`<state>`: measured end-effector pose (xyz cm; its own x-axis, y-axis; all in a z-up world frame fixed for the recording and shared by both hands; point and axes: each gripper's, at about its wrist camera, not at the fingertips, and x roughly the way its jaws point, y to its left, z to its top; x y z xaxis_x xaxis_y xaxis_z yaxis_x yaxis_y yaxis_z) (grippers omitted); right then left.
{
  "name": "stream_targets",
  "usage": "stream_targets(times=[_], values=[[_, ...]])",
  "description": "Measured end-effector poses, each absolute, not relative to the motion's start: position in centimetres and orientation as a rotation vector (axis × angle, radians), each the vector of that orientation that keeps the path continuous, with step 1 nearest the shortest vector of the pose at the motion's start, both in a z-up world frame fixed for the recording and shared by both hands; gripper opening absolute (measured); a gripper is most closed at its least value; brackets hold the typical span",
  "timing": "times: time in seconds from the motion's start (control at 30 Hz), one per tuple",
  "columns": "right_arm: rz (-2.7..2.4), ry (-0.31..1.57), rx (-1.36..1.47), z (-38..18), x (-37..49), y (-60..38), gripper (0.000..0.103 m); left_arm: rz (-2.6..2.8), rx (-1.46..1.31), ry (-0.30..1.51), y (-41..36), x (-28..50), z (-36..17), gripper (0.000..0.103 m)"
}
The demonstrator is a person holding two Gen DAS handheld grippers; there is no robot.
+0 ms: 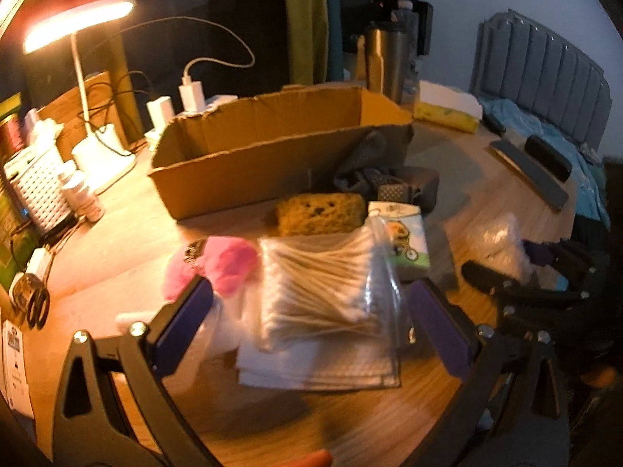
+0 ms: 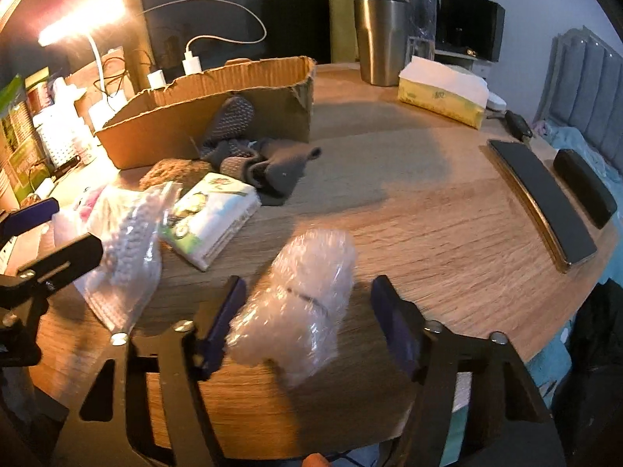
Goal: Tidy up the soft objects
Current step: 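Grasp the clear bubble-wrap bundle with the right tool while the left tool grasps the cotton-swab bag, then carry both items into the cardboard box and open both tools to release them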
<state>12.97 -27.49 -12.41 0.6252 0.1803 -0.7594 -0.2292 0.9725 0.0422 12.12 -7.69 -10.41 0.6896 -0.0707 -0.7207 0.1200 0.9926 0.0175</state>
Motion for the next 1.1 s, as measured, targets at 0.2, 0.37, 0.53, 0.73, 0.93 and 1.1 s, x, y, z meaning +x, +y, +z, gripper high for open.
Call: stream_targets(times=[0.2,0.37,0.53,0.73,0.93,1.1], values=[[0.251,0.862,-0.041,-12.2,14.1,-28.6,0.050,-0.106,0.144,0.848,-9.2,13.7,-11.7,0.102],[0.265,0.851,-0.040,-12.1,14.3,-28.8,0.049,-0.118,0.236,0.860,-10.4,13.9,-12.6,0.088],[0.277,0.842,-0.035,-12.1,14.5,-28.9,0.049,-0.129,0.288,0.845,-11.1,13.2,-12.7,0.075],[0.284,0.817,-0.040,-11.5,14.1,-28.7,0.049,-0.170,0.237,0.849,-10.7,12.8,-12.3,0.073],[0.278,0.782,-0.037,-10.2,13.8,-28.8,0.049,-0.195,0.191,0.805,-10.3,12.1,-10.3,0.073],[0.285,0.751,-0.047,-9.0,13.7,-28.4,0.049,-0.194,0.156,0.757,-9.6,11.9,-8.3,0.073]])
